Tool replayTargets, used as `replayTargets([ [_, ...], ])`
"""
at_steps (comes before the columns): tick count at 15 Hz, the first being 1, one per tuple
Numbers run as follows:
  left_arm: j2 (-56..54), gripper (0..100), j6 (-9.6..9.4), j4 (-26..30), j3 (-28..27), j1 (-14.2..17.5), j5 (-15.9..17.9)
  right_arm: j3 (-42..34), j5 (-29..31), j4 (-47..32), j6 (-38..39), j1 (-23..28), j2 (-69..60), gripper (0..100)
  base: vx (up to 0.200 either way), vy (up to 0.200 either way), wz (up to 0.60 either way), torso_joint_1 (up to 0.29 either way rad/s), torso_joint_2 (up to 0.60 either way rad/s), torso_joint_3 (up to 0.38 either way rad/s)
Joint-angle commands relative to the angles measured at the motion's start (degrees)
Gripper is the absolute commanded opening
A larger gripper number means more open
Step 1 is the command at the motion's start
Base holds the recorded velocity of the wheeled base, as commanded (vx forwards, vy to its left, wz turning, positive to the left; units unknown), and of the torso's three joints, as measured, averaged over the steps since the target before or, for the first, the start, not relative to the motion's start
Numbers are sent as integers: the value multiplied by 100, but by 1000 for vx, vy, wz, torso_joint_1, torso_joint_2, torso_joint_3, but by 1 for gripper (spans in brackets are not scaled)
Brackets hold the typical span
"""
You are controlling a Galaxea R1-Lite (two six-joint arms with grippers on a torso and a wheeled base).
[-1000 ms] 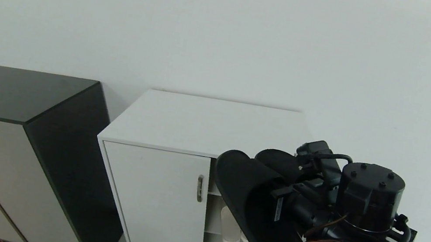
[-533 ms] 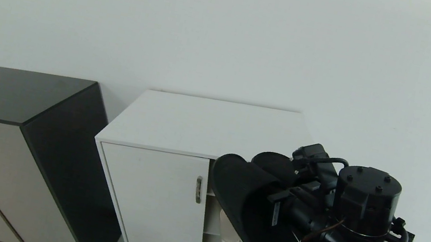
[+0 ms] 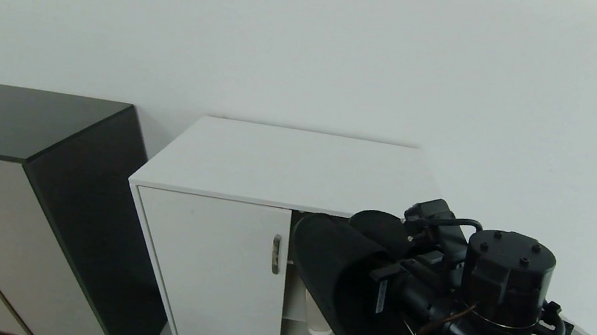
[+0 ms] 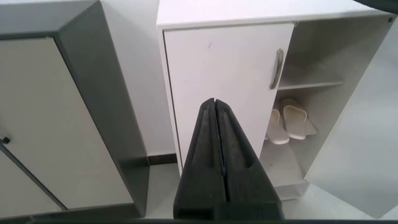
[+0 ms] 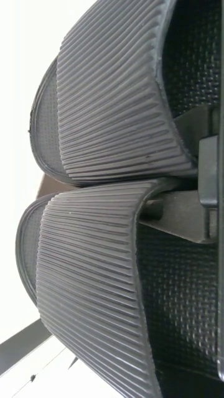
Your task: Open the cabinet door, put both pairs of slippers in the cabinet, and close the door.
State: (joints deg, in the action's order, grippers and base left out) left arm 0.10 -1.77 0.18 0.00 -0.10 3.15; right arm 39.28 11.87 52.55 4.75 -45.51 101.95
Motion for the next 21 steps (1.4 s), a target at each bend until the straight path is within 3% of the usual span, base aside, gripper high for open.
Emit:
replayTargets([
  [1, -1, 0, 1, -1, 0, 1, 2, -8, -1, 0, -1, -2, 9, 0, 0, 0, 0, -217, 520, 295],
  [21, -1, 0, 10, -1, 0, 1, 2, -25, -10, 27, 17, 7, 115, 0, 0, 0, 0, -172, 494, 325],
])
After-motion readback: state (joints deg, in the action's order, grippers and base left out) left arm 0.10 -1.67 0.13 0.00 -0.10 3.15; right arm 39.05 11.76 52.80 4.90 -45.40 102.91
